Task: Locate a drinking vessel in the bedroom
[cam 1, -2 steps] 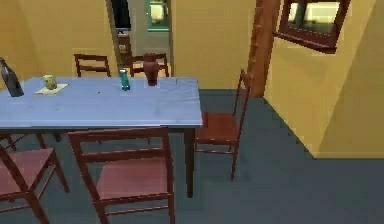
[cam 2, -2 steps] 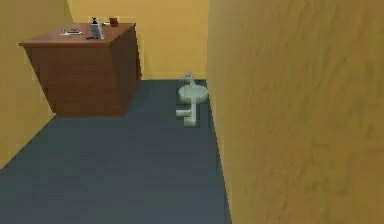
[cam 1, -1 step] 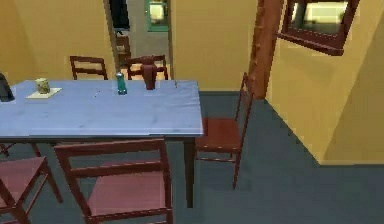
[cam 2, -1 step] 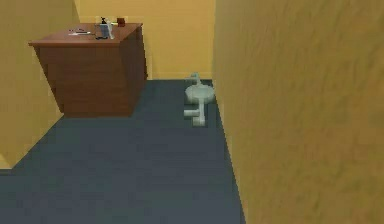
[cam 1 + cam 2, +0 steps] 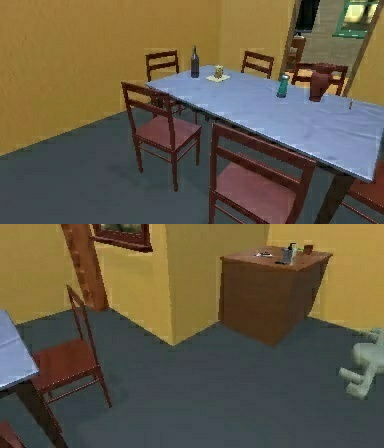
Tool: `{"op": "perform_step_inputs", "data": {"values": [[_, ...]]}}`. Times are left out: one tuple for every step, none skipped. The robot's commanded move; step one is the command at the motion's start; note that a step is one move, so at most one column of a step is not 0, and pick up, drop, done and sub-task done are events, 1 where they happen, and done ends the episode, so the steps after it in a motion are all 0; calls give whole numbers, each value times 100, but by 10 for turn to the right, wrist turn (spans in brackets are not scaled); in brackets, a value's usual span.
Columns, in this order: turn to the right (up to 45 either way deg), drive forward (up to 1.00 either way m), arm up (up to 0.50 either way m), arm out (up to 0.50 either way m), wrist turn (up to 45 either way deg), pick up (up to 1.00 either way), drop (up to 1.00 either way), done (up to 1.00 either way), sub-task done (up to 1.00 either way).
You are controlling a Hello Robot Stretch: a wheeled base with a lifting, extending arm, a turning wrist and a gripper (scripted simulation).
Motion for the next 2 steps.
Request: {"op": "perform_step_inputs", "data": {"values": [[-210,0,0,0,0,0,0,0,0],[0,45,0,0,0,0,0,0,0]]}}
